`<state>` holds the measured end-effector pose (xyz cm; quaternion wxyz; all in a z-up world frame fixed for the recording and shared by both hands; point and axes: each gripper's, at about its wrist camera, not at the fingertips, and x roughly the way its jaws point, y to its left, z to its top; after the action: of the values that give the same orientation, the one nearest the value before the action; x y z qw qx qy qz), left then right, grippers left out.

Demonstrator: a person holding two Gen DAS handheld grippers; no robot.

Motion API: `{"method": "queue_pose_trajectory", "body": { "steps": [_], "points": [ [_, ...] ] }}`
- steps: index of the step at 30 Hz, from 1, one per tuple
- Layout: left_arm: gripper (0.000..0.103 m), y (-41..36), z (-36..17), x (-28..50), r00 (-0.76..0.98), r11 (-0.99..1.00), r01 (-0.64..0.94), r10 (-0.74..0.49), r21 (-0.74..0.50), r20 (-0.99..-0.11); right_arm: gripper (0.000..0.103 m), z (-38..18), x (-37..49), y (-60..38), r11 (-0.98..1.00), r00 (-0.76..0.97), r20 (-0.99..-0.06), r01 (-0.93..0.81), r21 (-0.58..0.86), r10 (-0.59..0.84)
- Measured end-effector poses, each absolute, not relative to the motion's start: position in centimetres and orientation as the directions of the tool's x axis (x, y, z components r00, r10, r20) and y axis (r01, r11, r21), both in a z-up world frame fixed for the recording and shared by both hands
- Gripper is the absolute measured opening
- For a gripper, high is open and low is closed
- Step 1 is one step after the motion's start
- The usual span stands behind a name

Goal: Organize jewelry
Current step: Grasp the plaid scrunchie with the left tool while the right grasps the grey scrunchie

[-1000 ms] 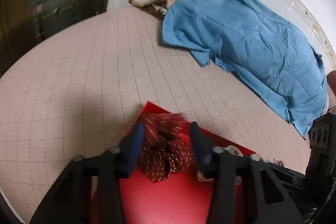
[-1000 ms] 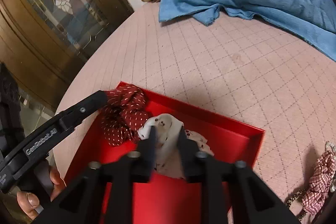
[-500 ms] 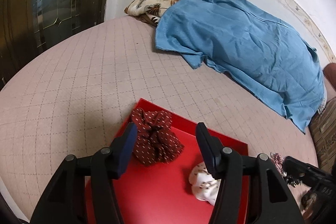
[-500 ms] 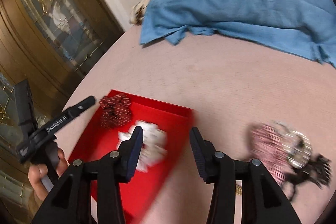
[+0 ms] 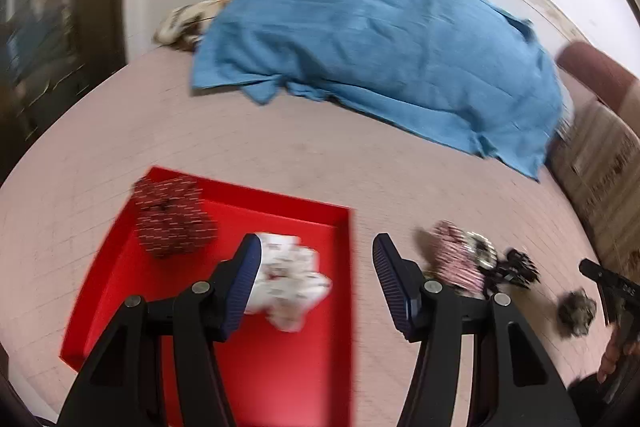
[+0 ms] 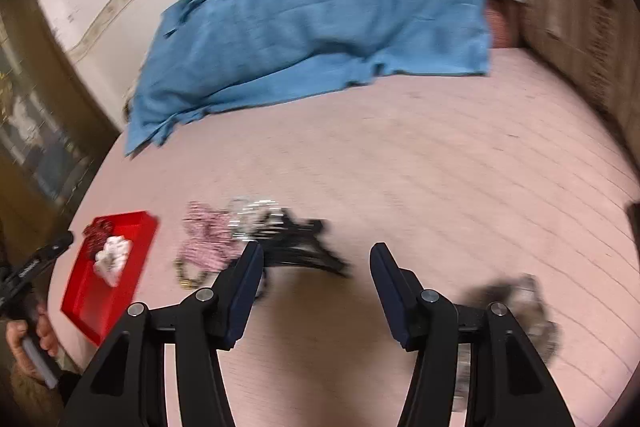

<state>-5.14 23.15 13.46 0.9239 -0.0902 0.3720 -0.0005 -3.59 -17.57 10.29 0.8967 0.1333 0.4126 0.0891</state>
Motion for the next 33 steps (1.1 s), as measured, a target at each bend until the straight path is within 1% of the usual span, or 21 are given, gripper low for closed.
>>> {"method": "queue_pose_trajectory", "body": {
  "steps": [2,6,11,13,16,21,29,31,32,33],
  "points": [
    [0.057,21.1,13.7,-4.7,0.71,0.986,-0.034,-0.09,-0.161,-0.698,0.061,10.1,-4.5,-19.5,0.949,0.663,-0.707,-0.016,0.315,0.246],
    [0.057,17.9,13.9,-3.7,0.681,0.986,0.008,-0.129,-0.169,-0.721,0.07,9.9,-6.6,-23.5,0.936,0.698,-0.689,0.073,0.343,0.198],
    [0.058,14.1,12.9,-1.5,0.637,0.989,0.047,-0.14,-0.143,-0.758,0.07,8.6,-7.3,-27.2,0.889,0.682,-0.697,0.156,0.431,0.219],
    [0.058,13.2,12.1,-0.5,0.612,0.987,0.054,-0.152,-0.15,-0.776,0.07,7.9,-7.3,-27.9,0.875,0.661,-0.713,0.177,0.45,0.233],
    [0.058,12.0,10.5,1.4,0.567,0.981,0.052,-0.182,-0.185,-0.803,0.072,6.8,-7.5,-28.2,0.877,0.629,-0.746,0.208,0.432,0.218],
    [0.058,10.5,7.9,4.2,0.511,0.978,0.038,-0.194,-0.203,-0.838,0.074,5.4,-8.2,-28.3,0.896,0.592,-0.797,0.282,0.342,0.118],
    [0.058,8.4,4.4,7.0,0.438,0.979,0.035,-0.197,-0.202,-0.877,0.074,4.7,-8.2,-28.2,0.893,0.572,-0.813,0.3,0.335,0.113],
    [0.058,8.1,4.0,7.1,0.435,0.979,0.041,-0.198,-0.201,-0.878,0.072,4.7,-8.2,-28.0,0.898,0.572,-0.813,0.293,0.328,0.111],
    [0.054,8.1,3.9,7.2,0.433,0.979,0.043,-0.2,-0.201,-0.879,0.065,4.7,-8.2,-27.8,0.9,0.573,-0.812,0.291,0.325,0.108],
    [0.036,8.0,4.0,7.1,0.433,0.977,0.049,-0.206,-0.206,-0.878,0.06,4.7,-8.3,-27.7,0.902,0.576,-0.811,0.289,0.322,0.105]
  ]
}}
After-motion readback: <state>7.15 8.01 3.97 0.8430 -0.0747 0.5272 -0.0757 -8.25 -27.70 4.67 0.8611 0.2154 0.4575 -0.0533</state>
